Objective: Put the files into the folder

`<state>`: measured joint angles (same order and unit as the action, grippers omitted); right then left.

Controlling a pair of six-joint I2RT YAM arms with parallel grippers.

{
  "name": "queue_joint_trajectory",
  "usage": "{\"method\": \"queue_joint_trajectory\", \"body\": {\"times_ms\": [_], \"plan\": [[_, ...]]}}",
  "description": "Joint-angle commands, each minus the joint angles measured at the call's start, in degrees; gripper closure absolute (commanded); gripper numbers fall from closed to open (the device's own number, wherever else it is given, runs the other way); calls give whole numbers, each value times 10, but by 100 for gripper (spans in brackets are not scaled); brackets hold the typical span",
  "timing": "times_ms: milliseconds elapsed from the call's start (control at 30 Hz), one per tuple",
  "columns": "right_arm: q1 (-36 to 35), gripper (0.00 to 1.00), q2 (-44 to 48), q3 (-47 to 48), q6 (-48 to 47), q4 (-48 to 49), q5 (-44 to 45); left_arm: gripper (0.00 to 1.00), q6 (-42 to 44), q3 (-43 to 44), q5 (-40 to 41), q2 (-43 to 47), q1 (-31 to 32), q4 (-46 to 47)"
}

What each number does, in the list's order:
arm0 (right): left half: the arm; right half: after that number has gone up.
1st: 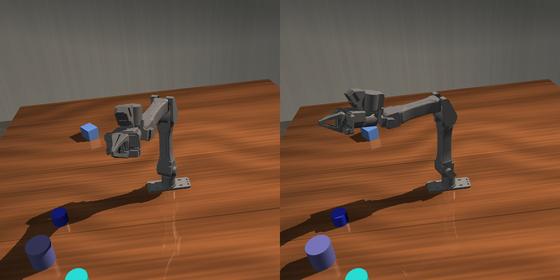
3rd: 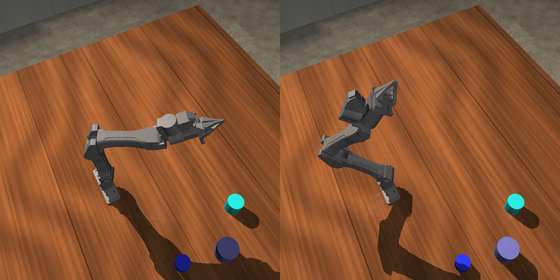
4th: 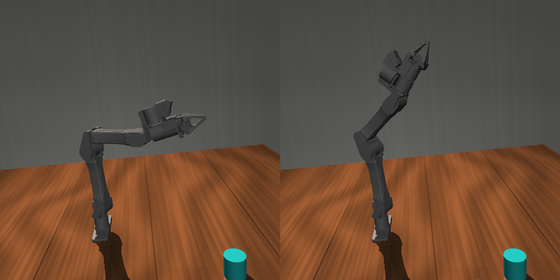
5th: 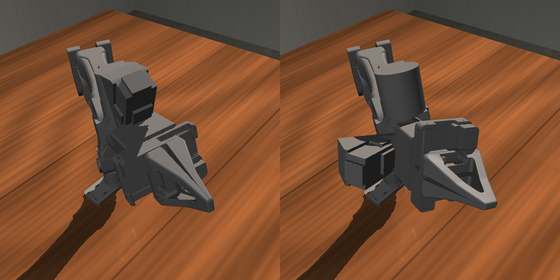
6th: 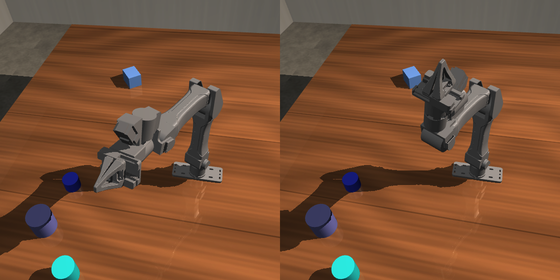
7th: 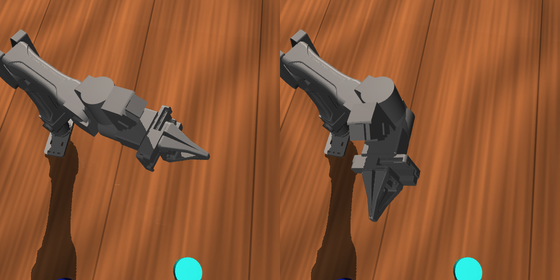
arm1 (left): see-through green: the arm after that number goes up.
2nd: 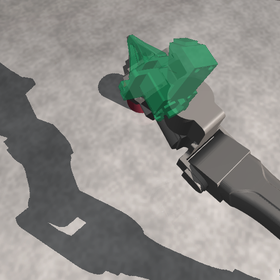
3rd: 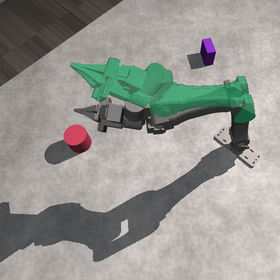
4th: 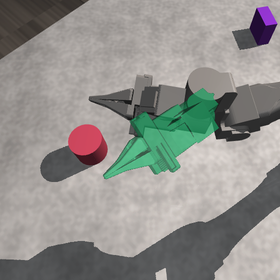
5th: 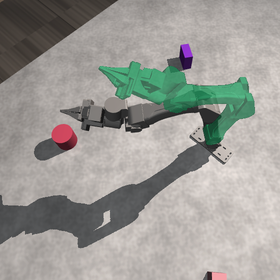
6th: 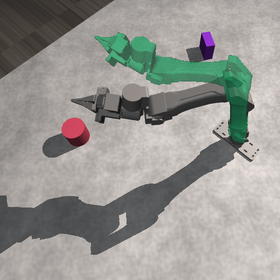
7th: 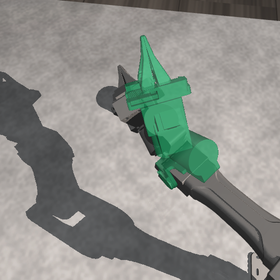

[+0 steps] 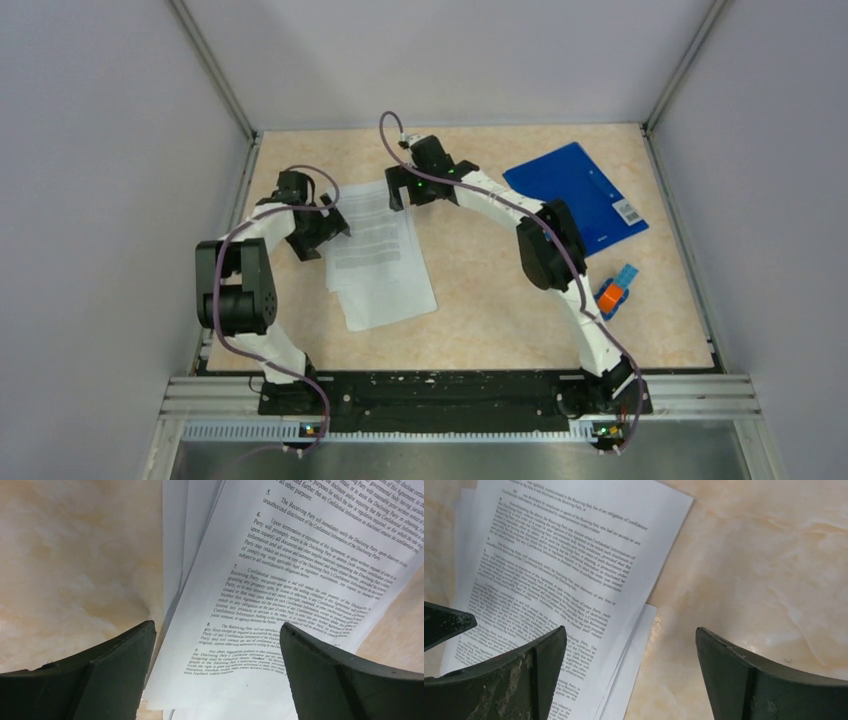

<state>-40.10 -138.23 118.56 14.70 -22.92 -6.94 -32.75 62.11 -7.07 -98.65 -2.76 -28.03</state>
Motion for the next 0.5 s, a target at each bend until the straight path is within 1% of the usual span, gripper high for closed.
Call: {"method": "queue_joint_trajectory", "body": {"times_ms": [0,100,233,333,467], "plan": [[4,1,96,-32,42,-17,42,2,3,8,26,48,-3,-32],[8,1,124,-86,77,-23,50,2,11,11,28,53,-4,-37],[7,1,158,-179,112,10,30,2,32,22,9,41,-5,-37],[3,1,168,-217,128,25,19,2,37,43,-5,16,-9,-38],[-7,1,178,-251,139,44,9,2,41,60,-3,-15,-14,-40]]}}
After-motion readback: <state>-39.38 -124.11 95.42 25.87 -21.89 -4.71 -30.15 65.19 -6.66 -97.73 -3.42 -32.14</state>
